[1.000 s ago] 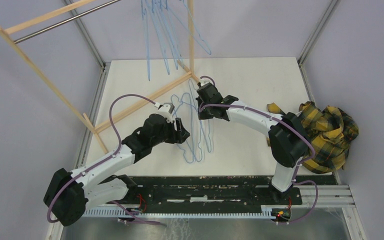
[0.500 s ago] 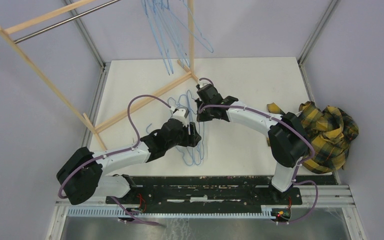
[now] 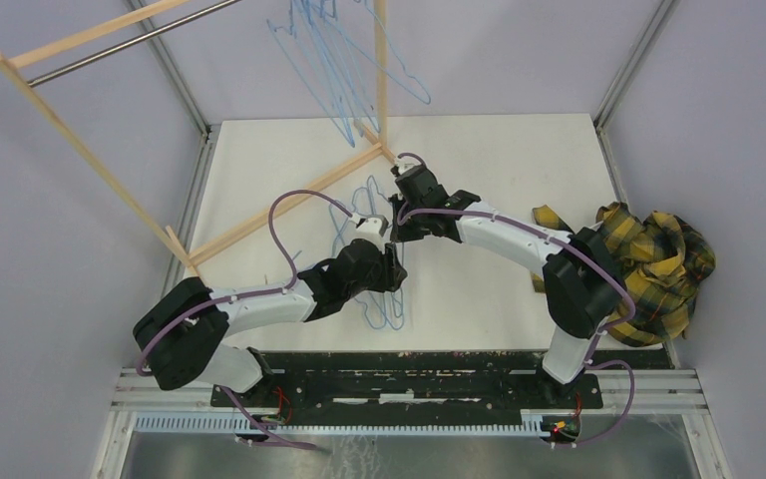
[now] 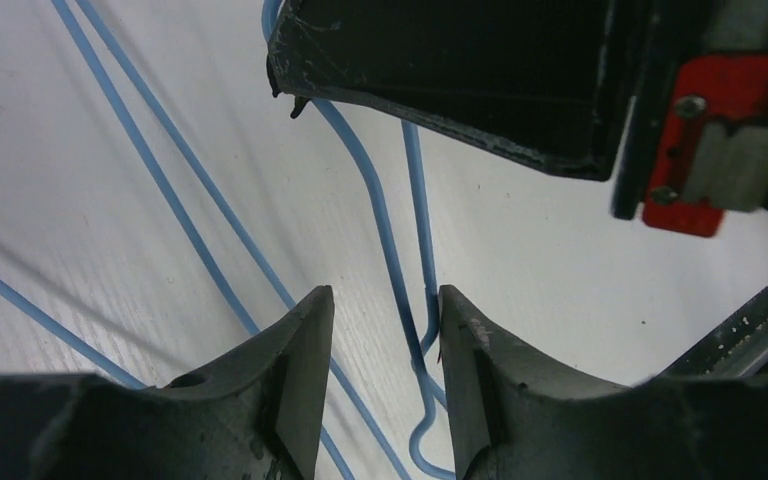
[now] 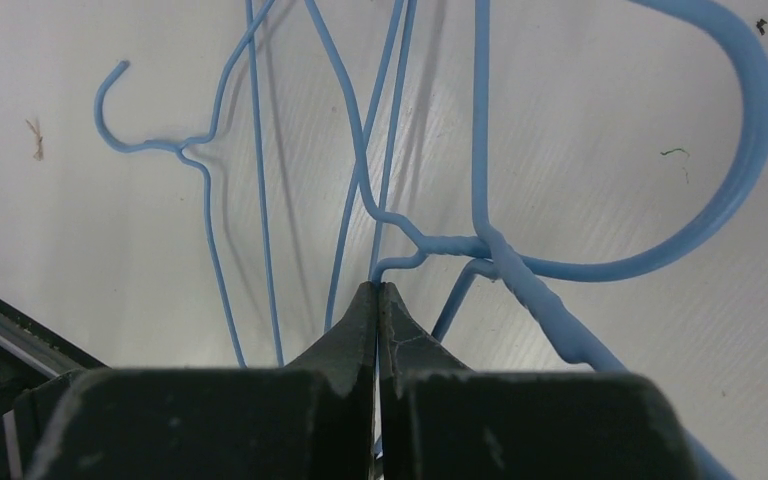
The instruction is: Organize the hangers
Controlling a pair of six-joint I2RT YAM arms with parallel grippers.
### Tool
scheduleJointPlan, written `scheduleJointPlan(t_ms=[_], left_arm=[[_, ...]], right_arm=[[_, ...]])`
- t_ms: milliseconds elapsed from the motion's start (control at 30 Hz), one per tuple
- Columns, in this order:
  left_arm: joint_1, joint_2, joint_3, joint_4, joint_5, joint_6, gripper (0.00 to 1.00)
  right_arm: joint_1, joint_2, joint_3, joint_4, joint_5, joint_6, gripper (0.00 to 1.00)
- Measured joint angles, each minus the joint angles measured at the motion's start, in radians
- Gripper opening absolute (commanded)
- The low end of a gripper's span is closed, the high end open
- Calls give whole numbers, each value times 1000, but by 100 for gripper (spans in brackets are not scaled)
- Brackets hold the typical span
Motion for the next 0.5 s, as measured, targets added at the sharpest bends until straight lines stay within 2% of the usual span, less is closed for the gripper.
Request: scheduleJointPlan(t_ms=[233,300,433,500], left_arm=[[-1,6,1,21,-11,-2,39],[-2,14,1,24,-10,-2,31],[-2,32,1,36,-11,-6,4],[-2,38,1,40,-10,-6,3]], right_arm=[[0,-26,0,1,-15,0,1],[0,-26,0,1,-23,0,1],[0,-28,0,0,-33,0,1],[0,-31,0,0,-33,-2,1]])
